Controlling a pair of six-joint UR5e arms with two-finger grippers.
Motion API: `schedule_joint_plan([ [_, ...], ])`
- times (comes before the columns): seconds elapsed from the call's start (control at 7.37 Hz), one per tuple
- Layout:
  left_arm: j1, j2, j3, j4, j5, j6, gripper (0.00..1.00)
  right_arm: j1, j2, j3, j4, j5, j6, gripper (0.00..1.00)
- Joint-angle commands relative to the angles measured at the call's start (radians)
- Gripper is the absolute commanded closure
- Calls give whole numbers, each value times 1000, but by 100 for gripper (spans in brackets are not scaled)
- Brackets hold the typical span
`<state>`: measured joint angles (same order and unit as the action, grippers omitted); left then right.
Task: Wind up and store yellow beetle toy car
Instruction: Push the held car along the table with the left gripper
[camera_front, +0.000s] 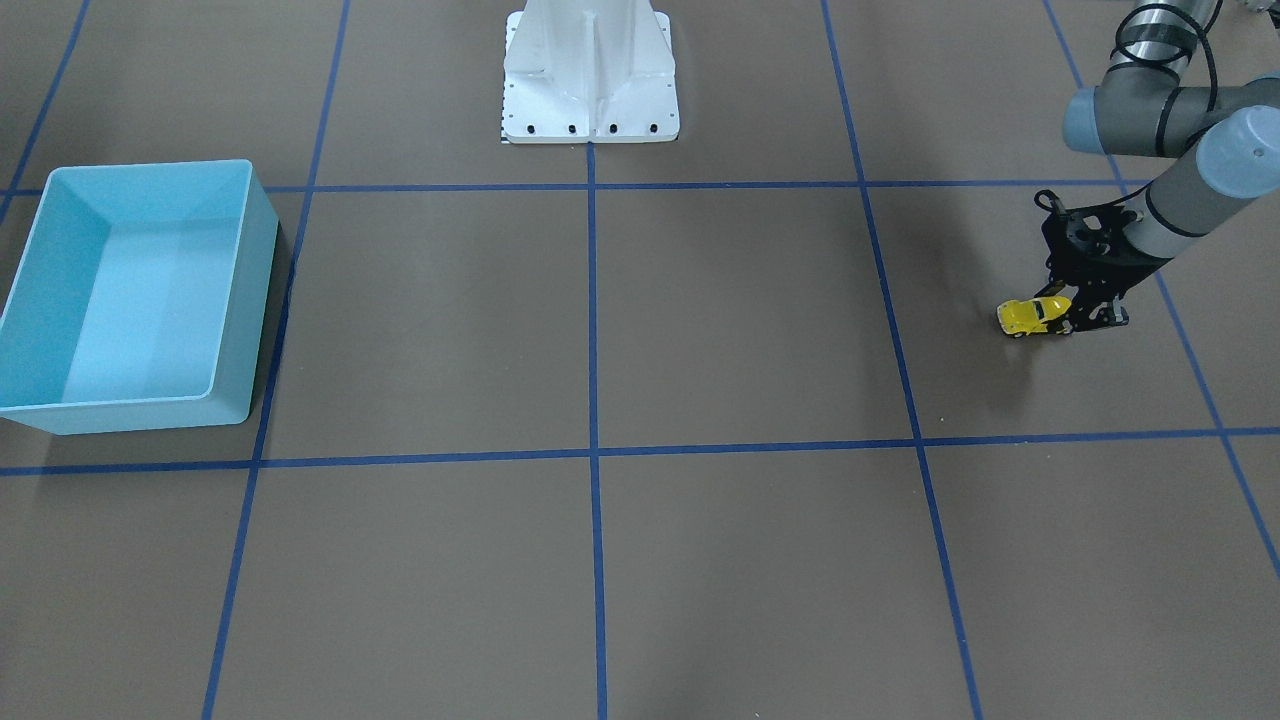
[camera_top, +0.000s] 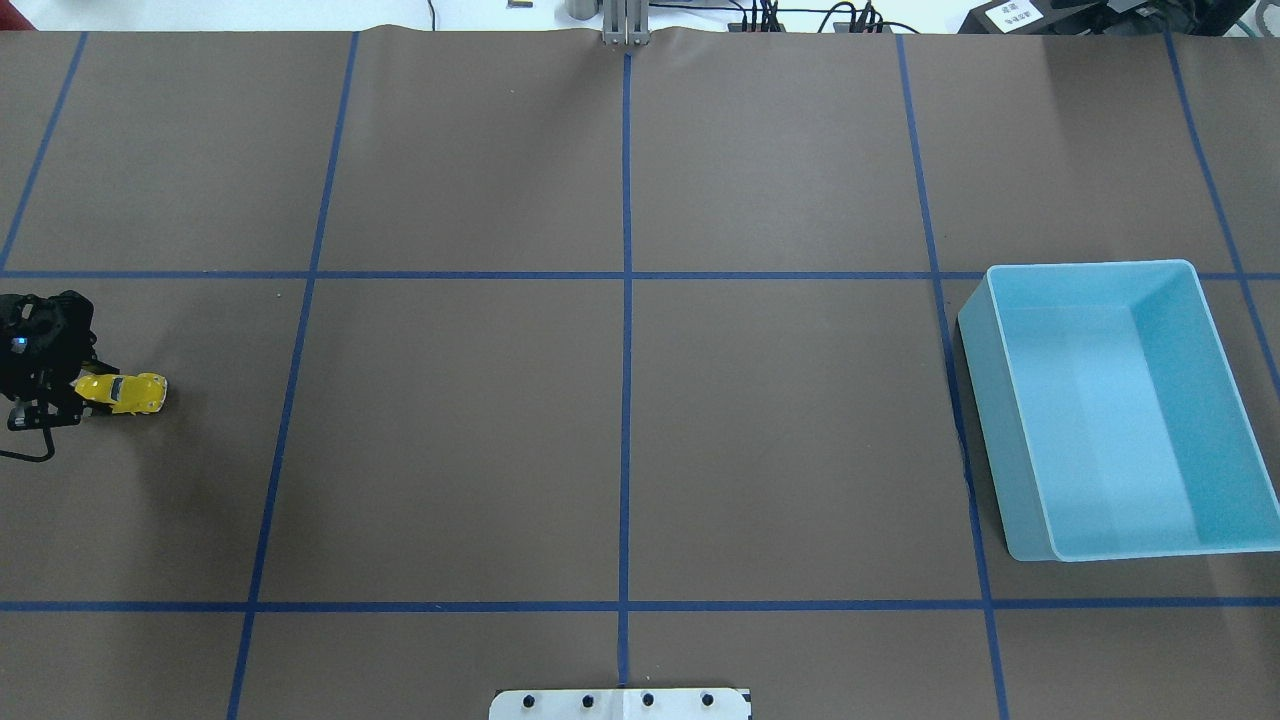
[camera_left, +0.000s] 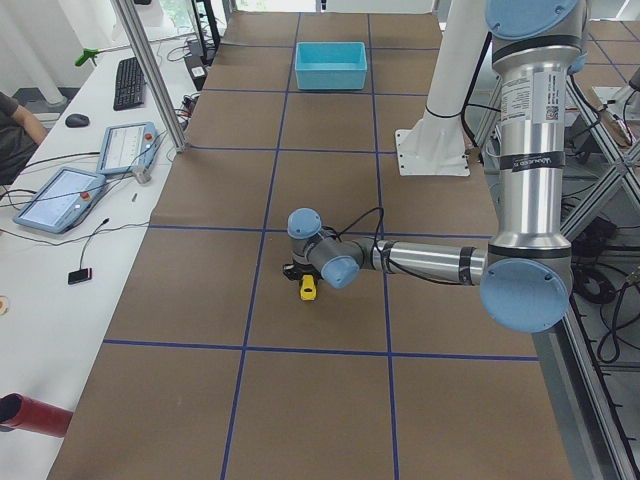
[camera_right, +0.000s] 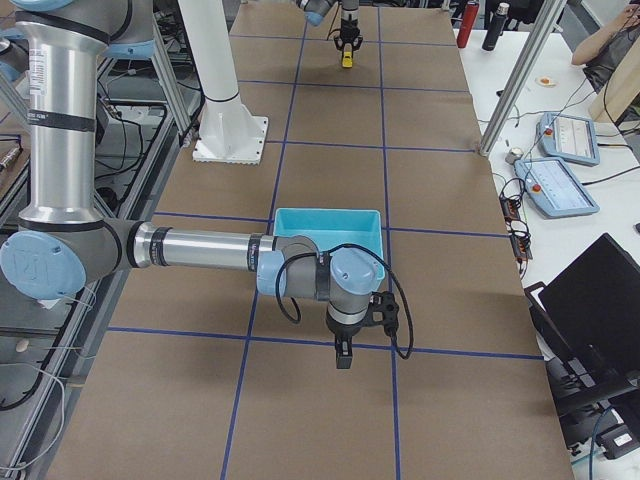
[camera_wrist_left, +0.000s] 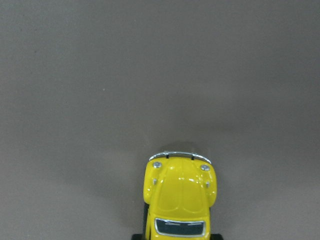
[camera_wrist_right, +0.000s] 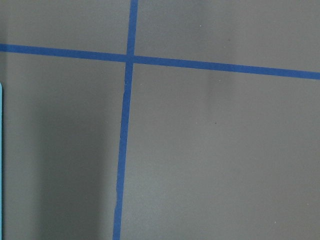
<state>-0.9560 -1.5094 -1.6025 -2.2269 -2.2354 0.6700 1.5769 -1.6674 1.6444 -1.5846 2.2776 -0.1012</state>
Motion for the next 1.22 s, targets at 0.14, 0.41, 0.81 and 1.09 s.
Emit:
schedule_joint_plan([
  [0.14,2,-12,-91,-16,-61,-7,98,0,0,0,0,0,0,1],
  [0.41,16,-109,-89,-14,-84,-10,100,0,0,0,0,0,0,1],
  [0.81,138,-156,-76,-5,-121,-10,100,2,-9,2,0,0,0,1],
  [1.09,157,-175,-65,-3,-106,-10,100,3,-18,11,0,-1,-2,1],
])
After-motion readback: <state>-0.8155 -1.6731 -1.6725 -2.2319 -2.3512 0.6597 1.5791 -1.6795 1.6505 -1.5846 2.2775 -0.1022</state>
